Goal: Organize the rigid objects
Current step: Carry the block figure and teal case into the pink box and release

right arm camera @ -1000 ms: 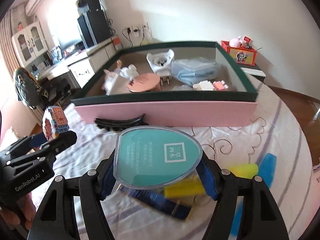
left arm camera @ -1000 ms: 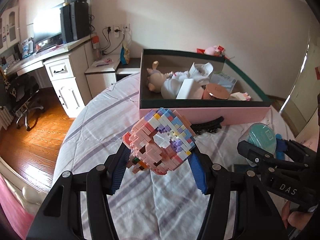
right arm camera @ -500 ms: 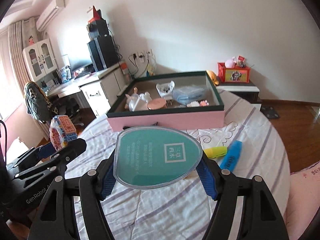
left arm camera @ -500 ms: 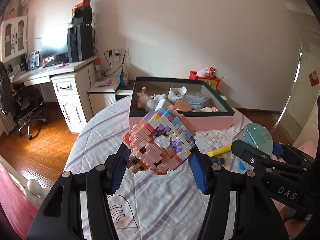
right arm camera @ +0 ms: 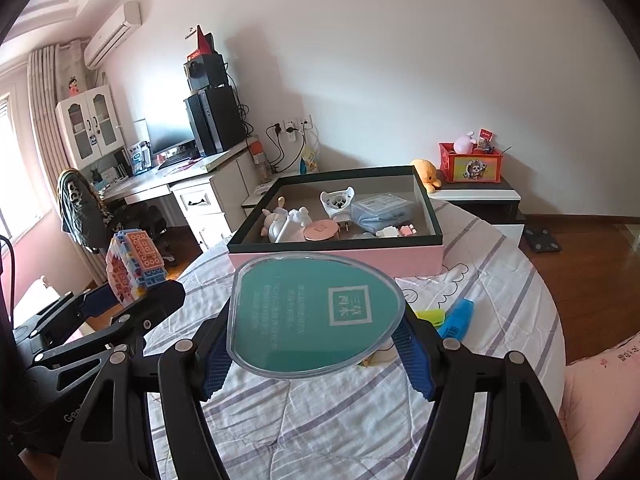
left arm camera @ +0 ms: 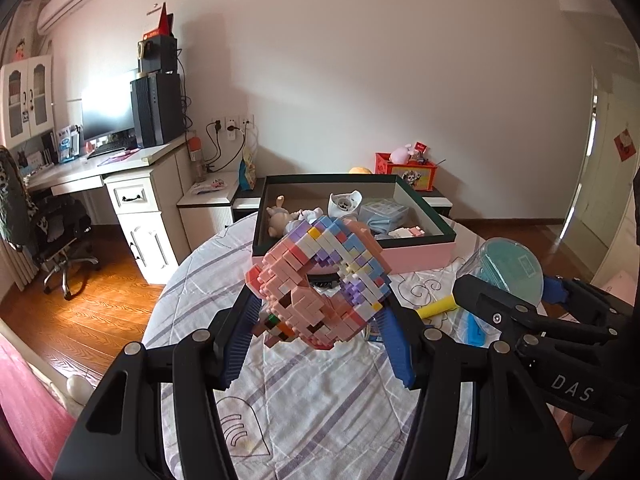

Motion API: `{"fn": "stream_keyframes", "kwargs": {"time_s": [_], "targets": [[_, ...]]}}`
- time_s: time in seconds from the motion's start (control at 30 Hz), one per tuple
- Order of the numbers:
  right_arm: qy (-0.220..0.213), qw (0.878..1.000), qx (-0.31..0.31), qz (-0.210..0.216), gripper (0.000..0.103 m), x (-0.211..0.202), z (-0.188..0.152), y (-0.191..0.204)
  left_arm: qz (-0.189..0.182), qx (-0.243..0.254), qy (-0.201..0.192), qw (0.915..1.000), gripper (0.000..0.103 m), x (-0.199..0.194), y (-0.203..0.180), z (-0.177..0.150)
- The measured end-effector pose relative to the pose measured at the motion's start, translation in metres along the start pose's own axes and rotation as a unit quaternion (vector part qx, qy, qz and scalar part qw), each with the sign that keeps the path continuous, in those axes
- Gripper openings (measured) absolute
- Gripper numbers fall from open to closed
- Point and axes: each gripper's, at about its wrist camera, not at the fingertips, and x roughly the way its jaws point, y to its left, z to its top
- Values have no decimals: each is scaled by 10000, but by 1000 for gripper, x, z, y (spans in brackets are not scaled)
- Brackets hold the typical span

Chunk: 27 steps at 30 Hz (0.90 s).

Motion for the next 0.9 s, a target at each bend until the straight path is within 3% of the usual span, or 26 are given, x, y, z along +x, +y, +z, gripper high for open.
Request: {"fn": "stream_keyframes", "kwargs": {"time_s": [0.17, 0.43, 0.67, 0.9], "targets": [[17, 10000, -39, -53, 72, 17, 11, -8, -10, 113, 51, 9999, 59, 27, 1, 16], [150, 9993, -142, -305, 72, 80, 52, -36, 231, 579, 362, 9974, 59, 124, -4, 66], [557, 9968, -91, -563, 72, 162, 91, -70, 375, 618, 856, 9937, 59, 220, 5, 103], [1169, 9917, 46, -526, 72, 230, 98, -87, 459, 531, 1231, 9899, 59, 273, 12, 108]]}}
